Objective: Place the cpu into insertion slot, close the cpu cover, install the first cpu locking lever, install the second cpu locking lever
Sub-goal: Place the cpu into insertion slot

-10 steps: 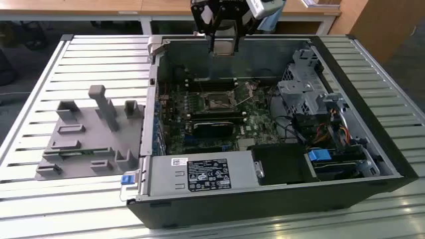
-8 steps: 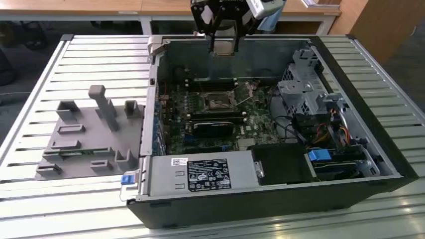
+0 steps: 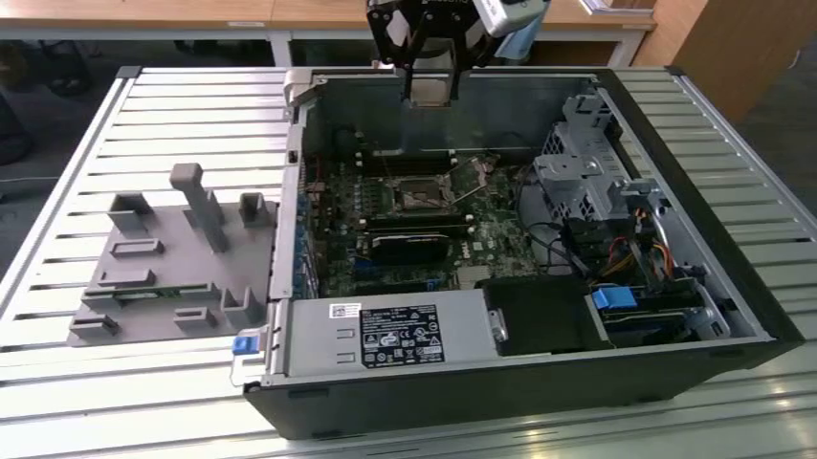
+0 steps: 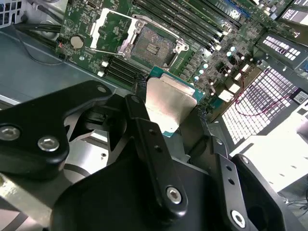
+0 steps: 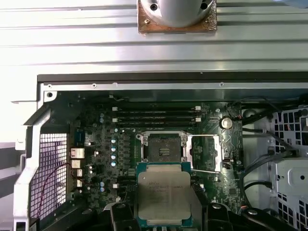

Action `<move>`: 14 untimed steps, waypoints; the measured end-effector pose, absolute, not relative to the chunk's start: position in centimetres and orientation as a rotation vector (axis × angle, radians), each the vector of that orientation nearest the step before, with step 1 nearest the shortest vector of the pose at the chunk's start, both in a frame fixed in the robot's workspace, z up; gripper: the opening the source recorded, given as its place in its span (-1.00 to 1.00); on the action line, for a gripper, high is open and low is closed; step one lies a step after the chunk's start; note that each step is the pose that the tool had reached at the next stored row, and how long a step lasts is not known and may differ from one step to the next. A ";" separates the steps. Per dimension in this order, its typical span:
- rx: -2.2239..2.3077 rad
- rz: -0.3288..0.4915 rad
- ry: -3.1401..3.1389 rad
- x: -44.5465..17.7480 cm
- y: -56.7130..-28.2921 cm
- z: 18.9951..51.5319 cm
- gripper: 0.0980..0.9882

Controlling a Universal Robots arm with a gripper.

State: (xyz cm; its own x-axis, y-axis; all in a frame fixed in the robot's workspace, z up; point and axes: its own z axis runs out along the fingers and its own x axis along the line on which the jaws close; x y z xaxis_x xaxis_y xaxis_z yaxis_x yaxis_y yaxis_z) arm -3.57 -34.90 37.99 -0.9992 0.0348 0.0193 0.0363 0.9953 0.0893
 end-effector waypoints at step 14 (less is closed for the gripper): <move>-0.123 -0.141 -3.120 -3.6 -34.9 38.0 -0.04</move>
State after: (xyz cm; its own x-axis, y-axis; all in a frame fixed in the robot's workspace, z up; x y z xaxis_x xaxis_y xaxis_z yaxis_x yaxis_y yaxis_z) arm -3.57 -34.90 37.98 -0.9968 0.0781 0.0193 0.0795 0.9928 0.0893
